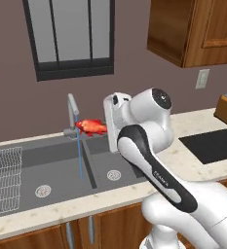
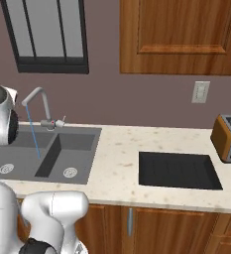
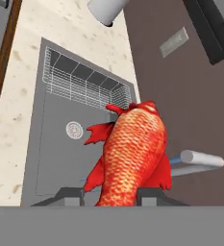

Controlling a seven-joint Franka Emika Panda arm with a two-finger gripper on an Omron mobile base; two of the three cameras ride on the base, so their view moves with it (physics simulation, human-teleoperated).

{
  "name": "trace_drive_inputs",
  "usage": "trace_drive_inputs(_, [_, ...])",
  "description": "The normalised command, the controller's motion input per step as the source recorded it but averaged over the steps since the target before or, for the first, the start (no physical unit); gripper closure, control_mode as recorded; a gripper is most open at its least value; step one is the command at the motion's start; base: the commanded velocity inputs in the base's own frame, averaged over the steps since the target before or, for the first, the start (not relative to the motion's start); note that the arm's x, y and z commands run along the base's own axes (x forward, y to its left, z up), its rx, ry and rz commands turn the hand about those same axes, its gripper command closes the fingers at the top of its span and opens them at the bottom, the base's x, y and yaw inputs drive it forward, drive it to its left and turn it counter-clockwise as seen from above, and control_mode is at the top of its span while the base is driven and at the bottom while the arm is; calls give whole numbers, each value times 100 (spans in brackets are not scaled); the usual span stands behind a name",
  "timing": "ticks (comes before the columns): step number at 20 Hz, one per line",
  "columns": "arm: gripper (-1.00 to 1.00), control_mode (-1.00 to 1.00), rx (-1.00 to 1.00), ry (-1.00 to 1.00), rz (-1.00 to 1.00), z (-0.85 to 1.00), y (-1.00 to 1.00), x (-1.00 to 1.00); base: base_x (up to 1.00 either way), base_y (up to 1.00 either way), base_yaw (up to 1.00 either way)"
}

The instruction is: Take the fish out of the fridge, briefly rinse it in the sink, and place it on the tray next to the sink.

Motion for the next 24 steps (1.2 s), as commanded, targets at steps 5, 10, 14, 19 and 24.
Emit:
trace_drive_inputs(5, [100, -100, -25, -13, -23, 51, -52, -100, 0, 0, 0])
trace_drive_inputs(10, [100, -100, -11, 3, -32, 20, -82, -69, 0, 0, 0])
trace_drive_inputs(14, [100, -100, 11, 13, -20, 15, -94, -22, 0, 0, 0])
trace_drive_inputs(19, [100, -100, 4, 3, 0, 5, -12, 0, 0, 0, 0])
trace_drive_inputs(24, [100, -100, 0, 1, -20, -12, -92, 0, 0, 0, 0])
